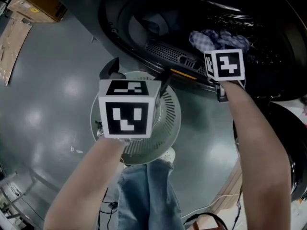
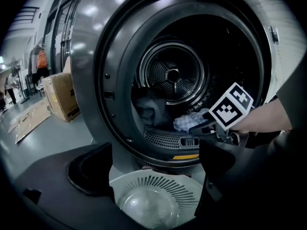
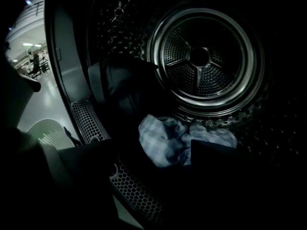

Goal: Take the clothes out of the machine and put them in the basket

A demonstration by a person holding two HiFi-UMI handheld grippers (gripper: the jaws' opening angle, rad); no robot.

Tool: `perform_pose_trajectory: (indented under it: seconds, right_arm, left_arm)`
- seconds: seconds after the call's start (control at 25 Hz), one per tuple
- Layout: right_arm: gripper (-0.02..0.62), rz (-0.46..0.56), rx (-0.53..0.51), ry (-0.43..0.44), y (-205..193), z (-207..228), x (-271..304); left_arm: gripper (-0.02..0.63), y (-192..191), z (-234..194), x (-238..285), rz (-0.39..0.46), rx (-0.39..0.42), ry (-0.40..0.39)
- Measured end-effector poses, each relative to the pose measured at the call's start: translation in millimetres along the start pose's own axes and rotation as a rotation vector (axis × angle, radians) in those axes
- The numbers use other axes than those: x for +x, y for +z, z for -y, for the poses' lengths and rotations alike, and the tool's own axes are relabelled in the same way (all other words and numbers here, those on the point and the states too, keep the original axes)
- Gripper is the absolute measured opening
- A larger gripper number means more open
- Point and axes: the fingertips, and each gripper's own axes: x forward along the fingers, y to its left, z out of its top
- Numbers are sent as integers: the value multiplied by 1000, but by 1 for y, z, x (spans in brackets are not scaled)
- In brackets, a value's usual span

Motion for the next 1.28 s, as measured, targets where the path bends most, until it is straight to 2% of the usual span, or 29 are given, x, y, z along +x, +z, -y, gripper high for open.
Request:
perform_pose_trajectory:
  seconds: [0.12,0.2,0.28,0.36,0.52,0.6,0.68,0.88,1.08,1.28]
  right_arm:
    - [479,-14,-11,71,9,5,7]
    - [353,10,18,46,15,15,10]
    - [347,-22,8,39,13,17,18]
    - [347,-80,-59,35,5,13,28]
    - [275,-154,-108,37,-3,9,41]
    - [31,-216,-147,33,-12,10,42]
    - [32,-220,-169,26,-15,11,39]
    - [30,-114,-93,22,-3,15,15]
    - [29,-15,-81,74,4,-2,-21]
    - [29,56,-75,73,5,-12,-63]
  left_arm:
    - [568,-1,1,7,-1,6,1]
    - [568,-3,3,10,3,-4,0]
    - [568,-3,4,14,7,-10,-2]
    - [568,-3,6,18,9,-1,-5]
    - [568,-2,5,25,11,17,-7]
    - [568,-2,5,26,13,23,-7]
    - [568,-2,5,27,14,28,-8]
    - [567,0,7,18,2,45,-7]
    - [567,0,14,-3,-14,61,-21]
    - [566,6,18,-28,-24,75,-30]
